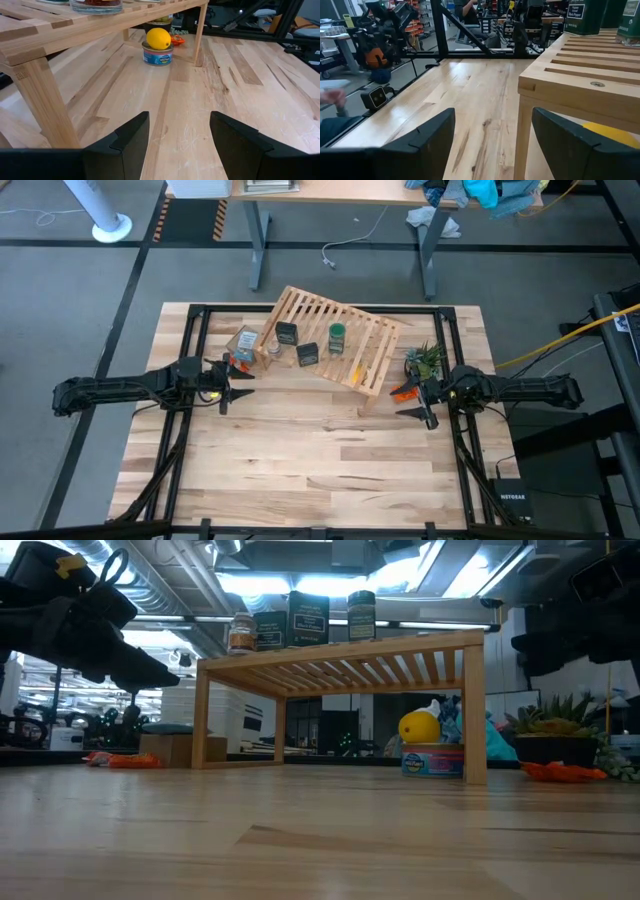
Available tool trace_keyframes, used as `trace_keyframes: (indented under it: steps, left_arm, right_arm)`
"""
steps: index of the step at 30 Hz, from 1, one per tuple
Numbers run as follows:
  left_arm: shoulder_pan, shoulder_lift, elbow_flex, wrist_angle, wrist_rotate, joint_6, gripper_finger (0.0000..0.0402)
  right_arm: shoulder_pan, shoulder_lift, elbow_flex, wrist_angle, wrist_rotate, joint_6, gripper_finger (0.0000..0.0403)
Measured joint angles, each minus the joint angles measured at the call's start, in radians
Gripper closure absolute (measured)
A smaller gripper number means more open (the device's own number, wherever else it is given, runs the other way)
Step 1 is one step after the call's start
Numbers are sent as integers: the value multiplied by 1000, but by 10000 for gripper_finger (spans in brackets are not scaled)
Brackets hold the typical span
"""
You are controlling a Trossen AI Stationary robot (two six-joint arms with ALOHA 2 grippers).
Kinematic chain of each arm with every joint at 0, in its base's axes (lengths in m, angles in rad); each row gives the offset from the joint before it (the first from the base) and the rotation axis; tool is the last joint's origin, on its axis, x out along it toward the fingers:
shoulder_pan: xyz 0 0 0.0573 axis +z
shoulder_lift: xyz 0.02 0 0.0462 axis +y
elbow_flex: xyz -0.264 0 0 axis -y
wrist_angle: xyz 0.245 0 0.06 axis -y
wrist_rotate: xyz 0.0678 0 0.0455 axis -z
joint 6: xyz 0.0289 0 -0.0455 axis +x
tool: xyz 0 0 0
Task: Shelf spices
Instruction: Return to Home Position
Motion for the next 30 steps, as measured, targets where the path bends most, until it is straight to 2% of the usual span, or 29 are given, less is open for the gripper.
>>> trace_keyframes:
  steps: [15, 19, 24, 30]
  left_arm:
    - [0, 0, 0, 0, 0, 0, 199]
    - [0, 0, 0, 0, 0, 0, 199]
    - [0, 0, 0, 0, 0, 0, 199]
    - [0, -1, 0, 0, -1, 0, 199]
  right_arm:
    - [0, -7, 0, -2, 1, 1, 133]
    - [0, -54, 0, -3, 2, 1, 133]
    - [0, -172, 0, -2, 2, 1, 133]
    - [0, -170, 0, 35, -2, 1, 133]
